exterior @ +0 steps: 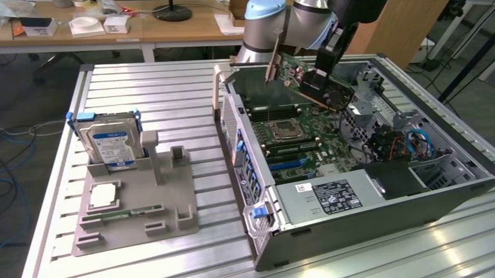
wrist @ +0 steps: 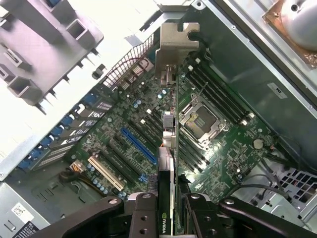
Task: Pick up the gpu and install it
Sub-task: 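Insert the gpu into the slot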
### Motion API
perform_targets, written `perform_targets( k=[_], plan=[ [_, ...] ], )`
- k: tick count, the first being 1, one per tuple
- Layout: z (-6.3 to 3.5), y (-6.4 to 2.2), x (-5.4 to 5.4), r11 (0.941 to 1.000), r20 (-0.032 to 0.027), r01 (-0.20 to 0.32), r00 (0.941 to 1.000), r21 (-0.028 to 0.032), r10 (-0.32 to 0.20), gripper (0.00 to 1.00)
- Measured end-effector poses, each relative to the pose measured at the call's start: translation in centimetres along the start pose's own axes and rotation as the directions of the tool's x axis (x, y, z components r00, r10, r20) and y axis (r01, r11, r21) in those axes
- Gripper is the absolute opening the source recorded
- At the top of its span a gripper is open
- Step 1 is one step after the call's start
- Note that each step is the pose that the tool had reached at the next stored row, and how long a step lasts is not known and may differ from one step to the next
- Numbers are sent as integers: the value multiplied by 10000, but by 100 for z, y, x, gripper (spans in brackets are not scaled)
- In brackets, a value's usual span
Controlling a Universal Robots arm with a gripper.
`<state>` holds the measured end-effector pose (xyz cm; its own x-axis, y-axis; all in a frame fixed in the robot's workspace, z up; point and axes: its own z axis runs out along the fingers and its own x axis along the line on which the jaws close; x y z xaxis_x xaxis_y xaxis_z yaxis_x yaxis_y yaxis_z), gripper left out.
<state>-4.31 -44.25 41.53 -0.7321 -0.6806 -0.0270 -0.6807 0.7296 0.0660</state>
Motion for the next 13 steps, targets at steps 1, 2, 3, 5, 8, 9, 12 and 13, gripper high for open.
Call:
perform_targets(
  k=[1, 2, 3, 5, 8, 9, 12, 13],
  plan=[
    [0, 0, 0, 10000, -3, 39, 10000, -1, -39, 26],
    [0, 0, 0, 10000, -5, 79, 10000, -2, -79, 26],
    [0, 0, 0, 9999, -7, 120, 9999, -4, -120, 26],
    [0, 0, 0, 9998, -14, 205, 9998, -5, -205, 26],
    [0, 0, 0, 9994, -22, 351, 9994, -10, -351, 26],
    [0, 0, 0, 9992, -26, 402, 9992, -11, -402, 26],
    [0, 0, 0, 9984, -37, 568, 9984, -16, -569, 26],
    [0, 0, 0, 9980, -40, 625, 9980, -18, -625, 26]
  ],
)
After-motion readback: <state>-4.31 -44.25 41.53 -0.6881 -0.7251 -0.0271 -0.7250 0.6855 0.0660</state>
